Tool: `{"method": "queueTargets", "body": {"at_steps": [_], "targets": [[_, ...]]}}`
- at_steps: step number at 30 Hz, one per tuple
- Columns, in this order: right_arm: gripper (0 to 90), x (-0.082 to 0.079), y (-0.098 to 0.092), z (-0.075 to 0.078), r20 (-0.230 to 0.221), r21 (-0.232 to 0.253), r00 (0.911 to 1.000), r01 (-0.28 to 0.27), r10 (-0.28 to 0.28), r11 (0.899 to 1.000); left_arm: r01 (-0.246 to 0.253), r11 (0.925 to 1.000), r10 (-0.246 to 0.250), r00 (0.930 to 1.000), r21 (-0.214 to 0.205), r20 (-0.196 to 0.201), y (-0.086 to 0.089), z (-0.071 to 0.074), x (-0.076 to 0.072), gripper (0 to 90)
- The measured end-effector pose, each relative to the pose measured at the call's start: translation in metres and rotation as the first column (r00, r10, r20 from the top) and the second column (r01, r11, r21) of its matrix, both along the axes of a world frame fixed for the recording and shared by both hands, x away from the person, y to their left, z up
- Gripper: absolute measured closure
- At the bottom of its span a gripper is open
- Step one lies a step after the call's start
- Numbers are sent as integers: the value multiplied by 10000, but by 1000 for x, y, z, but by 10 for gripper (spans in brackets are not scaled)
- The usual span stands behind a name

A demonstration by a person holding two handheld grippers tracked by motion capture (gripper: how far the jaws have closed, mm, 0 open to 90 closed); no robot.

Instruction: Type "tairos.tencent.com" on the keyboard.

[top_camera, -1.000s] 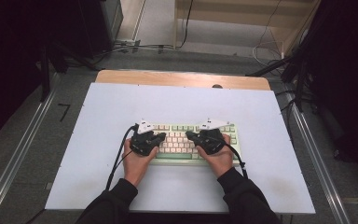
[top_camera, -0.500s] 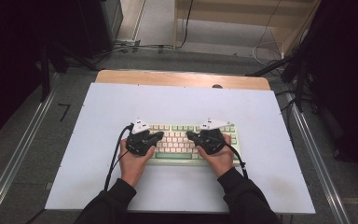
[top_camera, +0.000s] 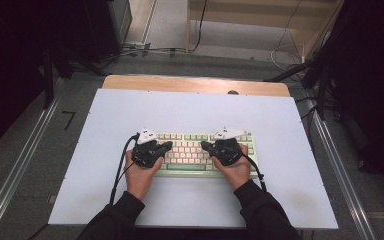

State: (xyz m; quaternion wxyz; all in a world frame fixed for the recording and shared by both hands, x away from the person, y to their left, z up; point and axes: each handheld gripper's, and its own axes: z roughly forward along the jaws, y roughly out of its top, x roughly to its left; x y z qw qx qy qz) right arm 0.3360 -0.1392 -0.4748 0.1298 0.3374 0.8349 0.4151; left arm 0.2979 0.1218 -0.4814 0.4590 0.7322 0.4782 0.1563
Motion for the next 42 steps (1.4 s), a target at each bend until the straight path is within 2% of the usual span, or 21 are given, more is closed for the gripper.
{"method": "queueTargets", "body": {"at_steps": [23,31,42], "targets": [[884,2,-3,-8,-137,-318,9998,118,-122,9994,-51,10000,51,10000,-1,-11,6,-2,-3,900],[883,3,-1,-14,-209,-645,9997,142,-155,9978,-54,10000,54,10000,-26,-19,7,-2,-4,900],[883,1,-5,-6,-84,-250,9998,158,-160,9996,-39,10000,39,10000,-56,-36,8,-2,-4,900]]}}
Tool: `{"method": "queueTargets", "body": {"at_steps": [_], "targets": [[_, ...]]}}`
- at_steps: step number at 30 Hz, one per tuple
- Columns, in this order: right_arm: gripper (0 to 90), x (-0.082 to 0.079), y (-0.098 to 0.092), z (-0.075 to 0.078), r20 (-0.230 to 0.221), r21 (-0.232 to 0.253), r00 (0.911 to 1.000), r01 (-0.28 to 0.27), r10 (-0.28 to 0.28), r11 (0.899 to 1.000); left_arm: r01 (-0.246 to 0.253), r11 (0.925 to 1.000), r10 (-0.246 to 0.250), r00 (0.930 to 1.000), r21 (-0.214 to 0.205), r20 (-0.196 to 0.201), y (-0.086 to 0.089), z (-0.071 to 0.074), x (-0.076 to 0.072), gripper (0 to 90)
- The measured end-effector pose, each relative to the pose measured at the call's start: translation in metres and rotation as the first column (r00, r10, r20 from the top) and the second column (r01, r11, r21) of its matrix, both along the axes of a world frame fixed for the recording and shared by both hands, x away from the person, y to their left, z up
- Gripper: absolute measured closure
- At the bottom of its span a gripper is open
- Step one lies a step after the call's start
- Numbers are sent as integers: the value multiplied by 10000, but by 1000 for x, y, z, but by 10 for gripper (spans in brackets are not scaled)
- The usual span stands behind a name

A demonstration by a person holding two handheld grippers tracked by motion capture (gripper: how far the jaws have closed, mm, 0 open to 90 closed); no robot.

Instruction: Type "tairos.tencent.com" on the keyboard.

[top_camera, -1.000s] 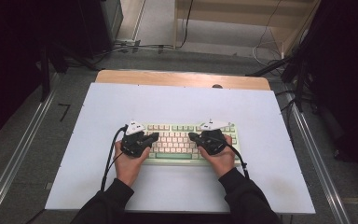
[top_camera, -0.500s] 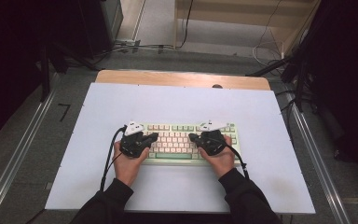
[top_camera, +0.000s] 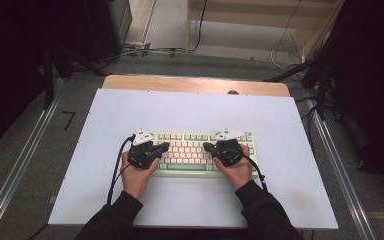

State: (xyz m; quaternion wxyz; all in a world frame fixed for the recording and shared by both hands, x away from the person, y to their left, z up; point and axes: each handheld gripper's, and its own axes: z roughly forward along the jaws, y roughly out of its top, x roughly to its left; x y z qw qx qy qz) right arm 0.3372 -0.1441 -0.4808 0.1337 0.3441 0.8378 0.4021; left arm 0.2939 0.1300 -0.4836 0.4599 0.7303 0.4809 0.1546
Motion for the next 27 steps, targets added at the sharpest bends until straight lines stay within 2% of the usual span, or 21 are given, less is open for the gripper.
{"method": "queueTargets", "body": {"at_steps": [13,27], "targets": [[883,-1,-2,3,75,82,10000,-2,1,10000,-42,10000,42,10000,-8,-6,5,0,-2,900],[883,-2,-3,5,97,129,9999,25,-27,9999,-1,9999,6,9996,146,-297,5,-5,-4,900]]}}
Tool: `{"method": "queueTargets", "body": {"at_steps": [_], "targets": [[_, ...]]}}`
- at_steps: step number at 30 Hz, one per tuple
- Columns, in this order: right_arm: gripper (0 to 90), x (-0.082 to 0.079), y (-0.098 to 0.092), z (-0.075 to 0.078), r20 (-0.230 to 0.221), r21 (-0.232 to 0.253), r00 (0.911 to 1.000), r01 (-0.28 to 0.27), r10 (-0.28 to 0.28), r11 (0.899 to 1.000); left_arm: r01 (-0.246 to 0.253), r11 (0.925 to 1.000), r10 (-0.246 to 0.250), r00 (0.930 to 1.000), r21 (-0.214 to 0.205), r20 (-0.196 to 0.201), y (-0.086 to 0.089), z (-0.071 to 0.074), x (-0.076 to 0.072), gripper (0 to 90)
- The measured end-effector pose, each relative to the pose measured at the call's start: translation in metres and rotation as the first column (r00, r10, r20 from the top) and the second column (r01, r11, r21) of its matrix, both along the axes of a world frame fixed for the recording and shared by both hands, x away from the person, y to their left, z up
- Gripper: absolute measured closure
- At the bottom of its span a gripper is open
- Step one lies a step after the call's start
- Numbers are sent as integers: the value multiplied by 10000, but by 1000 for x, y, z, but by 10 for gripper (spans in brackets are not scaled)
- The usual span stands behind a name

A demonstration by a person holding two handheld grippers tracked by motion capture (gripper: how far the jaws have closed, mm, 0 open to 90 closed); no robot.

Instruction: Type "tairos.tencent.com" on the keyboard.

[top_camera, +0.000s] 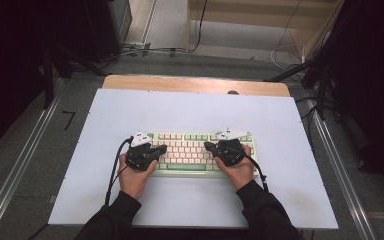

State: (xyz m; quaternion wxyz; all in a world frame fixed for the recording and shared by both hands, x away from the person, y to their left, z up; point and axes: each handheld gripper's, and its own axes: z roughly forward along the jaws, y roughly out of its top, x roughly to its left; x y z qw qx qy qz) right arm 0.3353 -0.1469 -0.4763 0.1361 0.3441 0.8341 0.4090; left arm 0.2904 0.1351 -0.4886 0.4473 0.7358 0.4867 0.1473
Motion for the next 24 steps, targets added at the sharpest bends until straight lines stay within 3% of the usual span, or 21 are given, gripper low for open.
{"method": "queueTargets", "body": {"at_steps": [24], "targets": [[883,-2,-2,5,170,155,9999,-23,20,9999,-4,9995,12,9997,325,-240,-3,-5,-2,900]]}}
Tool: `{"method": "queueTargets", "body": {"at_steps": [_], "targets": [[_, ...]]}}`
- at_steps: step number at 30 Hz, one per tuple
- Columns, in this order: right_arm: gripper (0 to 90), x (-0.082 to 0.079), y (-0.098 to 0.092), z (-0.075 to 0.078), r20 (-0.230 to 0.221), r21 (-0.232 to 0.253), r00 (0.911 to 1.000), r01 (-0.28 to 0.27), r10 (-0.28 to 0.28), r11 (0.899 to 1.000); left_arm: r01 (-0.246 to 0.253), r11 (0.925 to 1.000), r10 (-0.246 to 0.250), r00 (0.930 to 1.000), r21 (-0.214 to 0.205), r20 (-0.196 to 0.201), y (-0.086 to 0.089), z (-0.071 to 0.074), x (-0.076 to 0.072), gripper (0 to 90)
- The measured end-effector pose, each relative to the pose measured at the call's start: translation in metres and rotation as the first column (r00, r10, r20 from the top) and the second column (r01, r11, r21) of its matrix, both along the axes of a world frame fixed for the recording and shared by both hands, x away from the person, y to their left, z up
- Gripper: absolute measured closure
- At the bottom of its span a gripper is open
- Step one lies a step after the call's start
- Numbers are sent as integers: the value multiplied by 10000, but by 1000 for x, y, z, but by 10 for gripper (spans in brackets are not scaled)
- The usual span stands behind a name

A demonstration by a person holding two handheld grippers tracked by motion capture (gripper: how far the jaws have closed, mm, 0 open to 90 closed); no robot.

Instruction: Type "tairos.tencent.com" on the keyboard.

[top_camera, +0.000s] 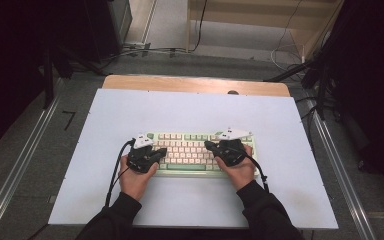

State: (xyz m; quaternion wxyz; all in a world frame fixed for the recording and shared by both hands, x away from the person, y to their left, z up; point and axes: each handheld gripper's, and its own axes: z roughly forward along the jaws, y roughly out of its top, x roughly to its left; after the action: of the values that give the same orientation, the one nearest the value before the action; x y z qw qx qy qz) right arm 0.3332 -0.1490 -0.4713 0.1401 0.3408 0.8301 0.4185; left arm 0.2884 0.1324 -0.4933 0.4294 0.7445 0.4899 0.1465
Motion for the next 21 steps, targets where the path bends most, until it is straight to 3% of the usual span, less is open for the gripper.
{"method": "queueTargets", "body": {"at_steps": [21], "targets": [[883,0,0,1,-11,7,10000,20,-20,10000,-16,10000,16,10000,12,6,-1,0,-1,900]]}}
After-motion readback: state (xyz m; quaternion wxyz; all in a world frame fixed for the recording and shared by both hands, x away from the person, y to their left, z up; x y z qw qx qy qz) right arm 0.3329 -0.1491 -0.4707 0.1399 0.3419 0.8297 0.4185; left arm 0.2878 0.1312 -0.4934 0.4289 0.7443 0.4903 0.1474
